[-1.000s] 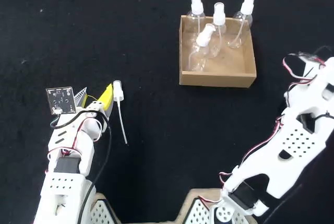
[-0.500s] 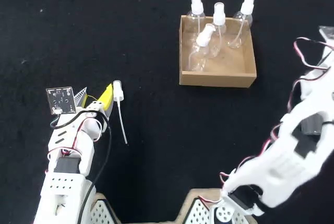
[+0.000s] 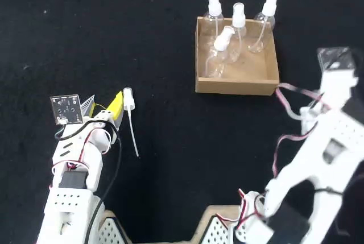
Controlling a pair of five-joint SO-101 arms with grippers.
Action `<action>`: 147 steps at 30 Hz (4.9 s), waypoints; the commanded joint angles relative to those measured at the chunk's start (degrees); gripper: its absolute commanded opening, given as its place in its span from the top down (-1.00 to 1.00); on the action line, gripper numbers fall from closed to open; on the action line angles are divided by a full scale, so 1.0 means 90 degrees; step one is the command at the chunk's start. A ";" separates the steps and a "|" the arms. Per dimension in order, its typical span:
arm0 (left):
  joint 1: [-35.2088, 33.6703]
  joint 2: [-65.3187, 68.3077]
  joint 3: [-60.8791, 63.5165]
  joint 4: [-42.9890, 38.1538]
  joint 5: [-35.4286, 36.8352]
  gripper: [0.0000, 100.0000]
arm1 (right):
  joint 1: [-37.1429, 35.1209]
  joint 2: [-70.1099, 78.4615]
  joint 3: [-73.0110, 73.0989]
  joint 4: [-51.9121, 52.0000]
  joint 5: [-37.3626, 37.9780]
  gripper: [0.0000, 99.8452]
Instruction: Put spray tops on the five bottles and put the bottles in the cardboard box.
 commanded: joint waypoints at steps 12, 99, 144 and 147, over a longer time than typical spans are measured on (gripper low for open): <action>0.0024 -0.0068 -0.0044 -0.0156 -0.0029 0.52 | -0.1250 -0.3375 0.2955 -0.1485 -0.1074 0.70; -0.0054 0.1543 -0.3687 0.3350 -0.0469 0.52 | -0.6955 -0.9265 0.7106 -0.3556 -0.5333 0.70; 0.0532 1.0188 -0.9919 0.5851 -0.0498 0.52 | -0.6955 -0.9324 0.7116 -0.3516 -0.5324 0.70; 0.0571 1.0208 -1.0027 0.5861 -0.0508 0.52 | -0.6955 -0.9324 0.7106 -0.3516 -0.5324 0.70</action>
